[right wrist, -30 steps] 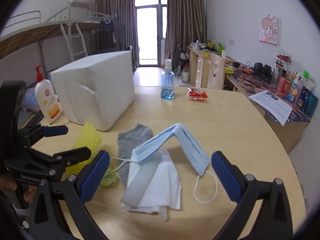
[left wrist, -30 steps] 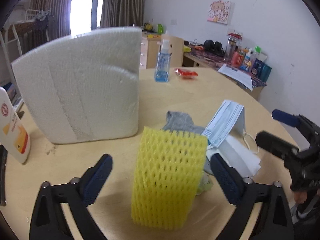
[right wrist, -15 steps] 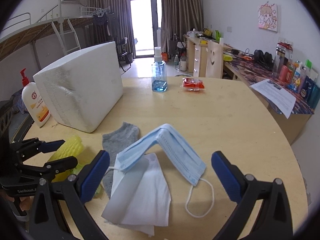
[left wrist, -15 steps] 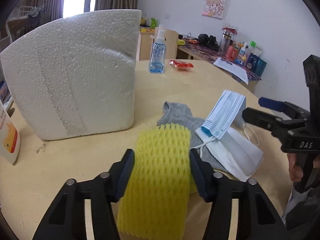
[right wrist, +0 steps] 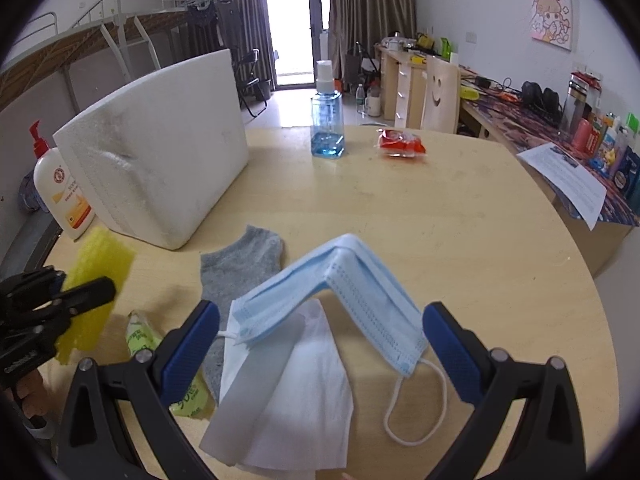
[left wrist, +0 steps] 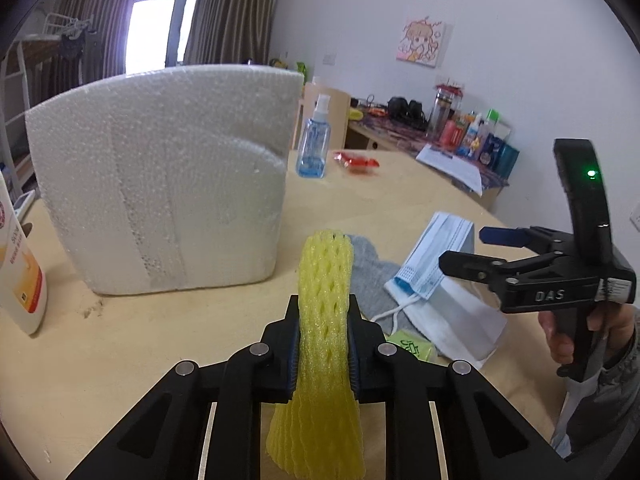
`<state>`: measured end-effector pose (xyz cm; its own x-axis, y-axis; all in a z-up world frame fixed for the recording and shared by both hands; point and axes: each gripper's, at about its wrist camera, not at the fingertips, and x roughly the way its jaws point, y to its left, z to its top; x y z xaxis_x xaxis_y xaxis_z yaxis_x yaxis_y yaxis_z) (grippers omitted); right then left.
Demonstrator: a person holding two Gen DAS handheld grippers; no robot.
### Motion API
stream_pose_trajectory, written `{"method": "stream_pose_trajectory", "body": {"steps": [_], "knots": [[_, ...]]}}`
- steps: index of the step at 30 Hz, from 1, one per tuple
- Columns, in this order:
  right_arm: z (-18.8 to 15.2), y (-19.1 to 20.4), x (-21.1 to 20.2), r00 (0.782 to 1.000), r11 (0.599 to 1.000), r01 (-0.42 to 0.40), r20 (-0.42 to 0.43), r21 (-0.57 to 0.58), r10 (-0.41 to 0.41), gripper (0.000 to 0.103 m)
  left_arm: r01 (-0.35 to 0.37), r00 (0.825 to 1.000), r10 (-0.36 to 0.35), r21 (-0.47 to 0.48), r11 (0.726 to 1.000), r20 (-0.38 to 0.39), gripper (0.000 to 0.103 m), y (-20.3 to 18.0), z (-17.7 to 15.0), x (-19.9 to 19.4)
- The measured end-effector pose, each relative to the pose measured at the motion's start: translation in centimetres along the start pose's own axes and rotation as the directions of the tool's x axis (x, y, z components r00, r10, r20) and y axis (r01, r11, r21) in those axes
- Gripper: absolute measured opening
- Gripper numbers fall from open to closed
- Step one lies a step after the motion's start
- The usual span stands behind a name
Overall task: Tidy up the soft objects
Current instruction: 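Grasp the blue face mask with the right tool and lift it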
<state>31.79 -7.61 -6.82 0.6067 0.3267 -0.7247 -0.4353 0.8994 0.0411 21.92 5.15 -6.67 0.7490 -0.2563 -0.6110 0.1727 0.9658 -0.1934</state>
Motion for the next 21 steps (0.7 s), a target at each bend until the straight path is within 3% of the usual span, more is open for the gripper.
{"method": "stream_pose_trajectory", "body": {"steps": [8,10,12,21], "knots": [[1.0,-0.3,1.8,0.999,1.000,0.011,-0.053,0.005,-0.011,0.099,-0.004,1.000,0.004,-0.013,1.000,-0.001,0.020,0.3,0.0,0.3],[0.9,-0.4,2.4,0.997,1.000,0.017,-0.075,0.010,-0.017,0.079,-0.002,1.000,0.002,-0.013,1.000,0.000,0.020,0.2,-0.1,0.2],[0.8,-0.7,2.6,0.996,1.000,0.016,-0.088,0.016,-0.014,0.067,-0.001,1.000,0.001,-0.011,1.000,0.002,0.020,0.1,0.0,0.2],[0.7,-0.4,1.4,0.999,0.999,-0.033,-0.041,0.019,0.034,0.025,0.002,1.000,-0.002,-0.013,1.000,0.017,0.020,0.2,0.0,-0.3]]}}
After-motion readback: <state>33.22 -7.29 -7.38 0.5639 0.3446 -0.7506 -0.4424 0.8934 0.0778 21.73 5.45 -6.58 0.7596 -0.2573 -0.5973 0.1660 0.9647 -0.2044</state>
